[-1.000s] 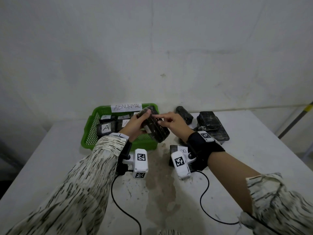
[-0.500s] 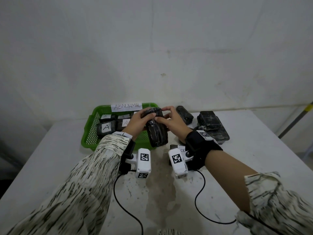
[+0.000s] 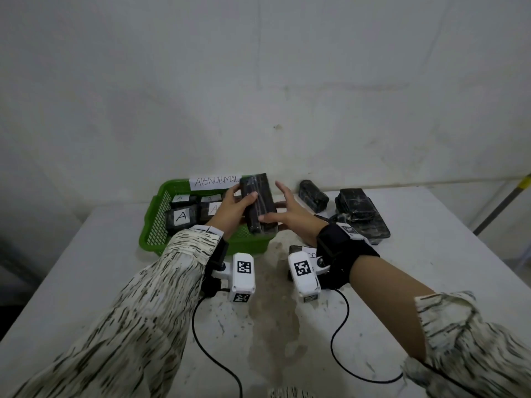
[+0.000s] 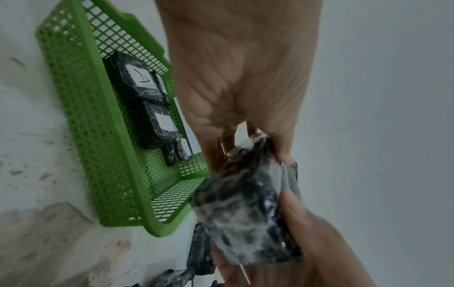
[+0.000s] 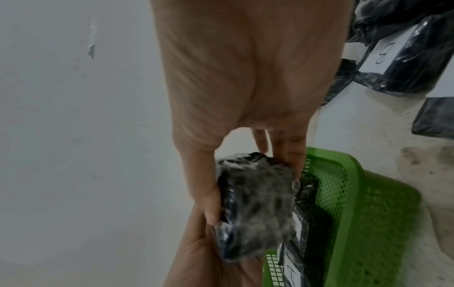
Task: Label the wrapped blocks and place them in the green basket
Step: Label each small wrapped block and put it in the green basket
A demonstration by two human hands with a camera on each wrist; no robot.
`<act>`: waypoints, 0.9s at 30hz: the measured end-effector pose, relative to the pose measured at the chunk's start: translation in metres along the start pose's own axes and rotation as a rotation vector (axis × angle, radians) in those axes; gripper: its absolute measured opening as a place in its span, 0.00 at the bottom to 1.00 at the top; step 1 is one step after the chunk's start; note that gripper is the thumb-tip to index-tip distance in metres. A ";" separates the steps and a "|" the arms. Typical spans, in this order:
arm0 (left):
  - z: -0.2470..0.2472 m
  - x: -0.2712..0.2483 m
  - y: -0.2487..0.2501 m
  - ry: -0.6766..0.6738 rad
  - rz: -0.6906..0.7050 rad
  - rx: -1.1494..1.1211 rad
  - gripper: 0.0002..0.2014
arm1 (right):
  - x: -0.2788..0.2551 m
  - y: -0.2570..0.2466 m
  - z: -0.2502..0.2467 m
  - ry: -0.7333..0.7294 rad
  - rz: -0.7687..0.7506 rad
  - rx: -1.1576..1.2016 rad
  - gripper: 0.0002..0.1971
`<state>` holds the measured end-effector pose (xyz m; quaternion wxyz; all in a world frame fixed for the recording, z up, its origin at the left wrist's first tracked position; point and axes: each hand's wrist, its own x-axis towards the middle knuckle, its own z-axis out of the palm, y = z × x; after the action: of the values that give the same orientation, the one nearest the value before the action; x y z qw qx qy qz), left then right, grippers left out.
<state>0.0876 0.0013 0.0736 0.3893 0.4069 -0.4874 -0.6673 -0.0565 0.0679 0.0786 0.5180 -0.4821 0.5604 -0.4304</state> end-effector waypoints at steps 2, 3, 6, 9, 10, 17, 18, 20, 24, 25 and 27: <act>-0.005 0.002 0.001 0.057 -0.017 -0.136 0.28 | -0.004 -0.001 -0.002 -0.095 -0.072 -0.092 0.53; -0.009 0.002 0.002 0.059 -0.047 -0.188 0.27 | -0.006 -0.003 -0.002 -0.147 -0.093 -0.132 0.52; -0.014 -0.005 0.008 -0.092 -0.260 -0.147 0.27 | -0.009 -0.008 0.000 -0.181 -0.131 -0.136 0.40; -0.017 -0.008 0.005 -0.144 -0.389 -0.065 0.32 | -0.010 -0.013 0.002 -0.157 -0.091 -0.046 0.28; -0.019 -0.008 0.002 -0.148 -0.394 -0.021 0.32 | -0.011 -0.014 0.001 -0.155 -0.050 0.002 0.25; -0.018 -0.012 -0.004 -0.180 -0.431 0.042 0.26 | -0.002 -0.007 0.005 -0.084 0.028 0.051 0.20; -0.017 -0.013 -0.004 -0.185 -0.431 0.044 0.26 | 0.000 -0.006 0.006 -0.066 0.018 0.067 0.19; -0.015 -0.012 -0.002 -0.192 -0.435 0.055 0.26 | 0.001 -0.005 0.006 -0.041 0.004 0.095 0.14; -0.016 -0.008 -0.002 -0.140 -0.428 0.017 0.28 | -0.003 -0.006 0.003 -0.048 0.010 0.092 0.17; -0.017 -0.007 -0.002 -0.146 -0.431 0.007 0.28 | -0.005 -0.006 0.002 -0.068 0.010 0.075 0.20; -0.018 -0.009 -0.002 -0.160 -0.432 -0.022 0.26 | -0.006 -0.005 0.001 -0.100 0.010 0.050 0.25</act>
<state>0.1073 0.0045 0.0694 0.2017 0.4433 -0.4110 -0.7706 -0.0555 0.0733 0.0840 0.5595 -0.4870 0.5253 -0.4170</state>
